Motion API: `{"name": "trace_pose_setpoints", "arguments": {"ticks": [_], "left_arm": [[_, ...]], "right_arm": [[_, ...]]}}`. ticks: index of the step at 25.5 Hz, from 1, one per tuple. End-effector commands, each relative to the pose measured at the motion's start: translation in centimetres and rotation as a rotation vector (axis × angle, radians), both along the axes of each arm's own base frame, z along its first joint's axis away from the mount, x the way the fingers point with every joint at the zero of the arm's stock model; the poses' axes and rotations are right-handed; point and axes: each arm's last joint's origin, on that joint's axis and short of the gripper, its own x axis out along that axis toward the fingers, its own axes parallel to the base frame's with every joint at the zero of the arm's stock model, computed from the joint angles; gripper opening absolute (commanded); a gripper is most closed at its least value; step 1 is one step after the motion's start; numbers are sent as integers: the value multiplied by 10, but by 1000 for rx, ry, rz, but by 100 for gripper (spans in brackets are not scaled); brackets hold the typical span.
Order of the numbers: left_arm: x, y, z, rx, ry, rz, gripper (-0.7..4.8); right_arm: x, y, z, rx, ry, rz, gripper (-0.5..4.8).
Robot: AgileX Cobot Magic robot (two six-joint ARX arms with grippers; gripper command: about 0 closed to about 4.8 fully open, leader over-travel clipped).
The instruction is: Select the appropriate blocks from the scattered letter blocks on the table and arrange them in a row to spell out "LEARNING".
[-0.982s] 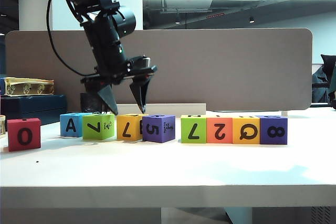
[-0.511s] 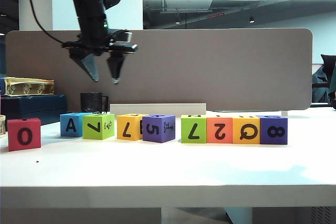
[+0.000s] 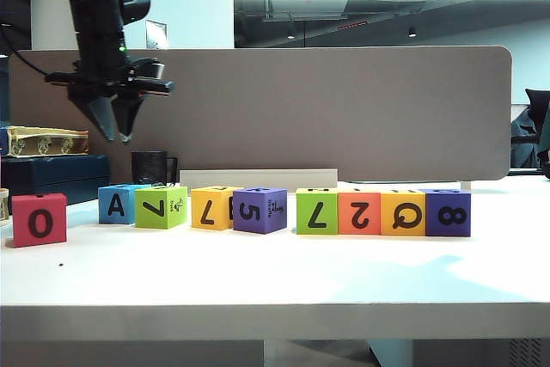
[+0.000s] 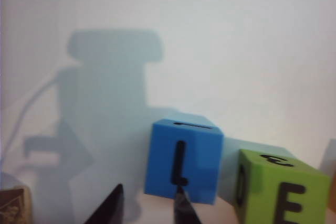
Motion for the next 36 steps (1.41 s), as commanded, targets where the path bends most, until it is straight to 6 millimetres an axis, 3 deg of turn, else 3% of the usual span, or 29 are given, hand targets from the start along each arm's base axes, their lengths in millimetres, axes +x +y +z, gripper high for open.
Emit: {"name": "trace_pose_setpoints", "arguments": {"ticks": [1, 2, 6, 21, 36], "left_arm": [[2, 8, 4, 0, -27, 17, 108], [4, 12, 5, -6, -41, 28, 78], [12, 16, 1, -9, -80, 39, 47], [36, 23, -62, -22, 44, 36, 46], [29, 15, -67, -134, 139, -110, 46]], "right_arm": [[15, 7, -2, 19, -46, -26, -2], [21, 8, -5, 18, -50, -38, -2], [35, 4, -12, 8, -40, -84, -2], [35, 3, -14, -5, -21, -85, -2], [35, 3, -14, -5, -21, -85, -2]]}}
